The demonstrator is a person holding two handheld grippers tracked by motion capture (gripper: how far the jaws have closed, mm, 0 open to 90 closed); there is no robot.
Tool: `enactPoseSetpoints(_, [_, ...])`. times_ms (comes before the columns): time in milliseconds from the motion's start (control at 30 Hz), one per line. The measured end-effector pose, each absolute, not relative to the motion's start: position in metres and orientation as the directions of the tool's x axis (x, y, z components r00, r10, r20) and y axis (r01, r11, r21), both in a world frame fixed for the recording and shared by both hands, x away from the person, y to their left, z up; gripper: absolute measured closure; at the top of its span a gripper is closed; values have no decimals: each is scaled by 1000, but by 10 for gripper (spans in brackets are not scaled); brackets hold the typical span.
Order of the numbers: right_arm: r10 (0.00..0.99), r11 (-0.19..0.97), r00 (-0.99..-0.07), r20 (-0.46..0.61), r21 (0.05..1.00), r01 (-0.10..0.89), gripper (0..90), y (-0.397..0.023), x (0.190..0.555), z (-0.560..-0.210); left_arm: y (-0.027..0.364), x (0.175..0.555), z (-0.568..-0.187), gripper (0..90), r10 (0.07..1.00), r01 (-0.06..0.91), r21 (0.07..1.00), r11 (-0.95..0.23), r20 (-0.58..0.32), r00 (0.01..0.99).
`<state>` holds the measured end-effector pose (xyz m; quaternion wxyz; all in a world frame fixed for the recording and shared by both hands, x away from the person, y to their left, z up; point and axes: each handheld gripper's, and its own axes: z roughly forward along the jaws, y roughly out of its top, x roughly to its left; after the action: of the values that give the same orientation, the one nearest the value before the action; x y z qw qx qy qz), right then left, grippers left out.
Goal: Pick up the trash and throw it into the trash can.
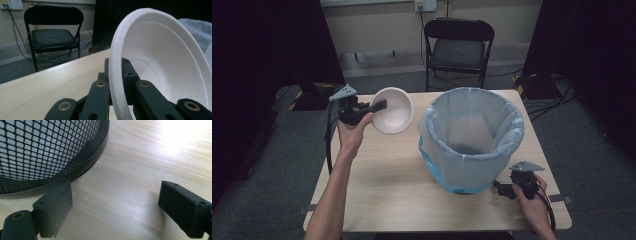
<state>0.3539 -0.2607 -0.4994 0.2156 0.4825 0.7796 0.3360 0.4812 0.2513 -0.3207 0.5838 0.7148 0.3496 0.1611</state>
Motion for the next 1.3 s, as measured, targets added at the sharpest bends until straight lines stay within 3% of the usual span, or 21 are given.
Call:
enactPoseSetpoints(767, [897, 309, -441, -12, 732, 607, 111, -261, 354, -499, 222, 459, -258, 862, 596, 174, 984, -34, -120, 794])
enactPoseSetpoints(1300, [897, 309, -441, -12, 732, 608, 111, -261, 354, -499, 177, 460, -247, 862, 512, 179, 983, -33, -138, 848])
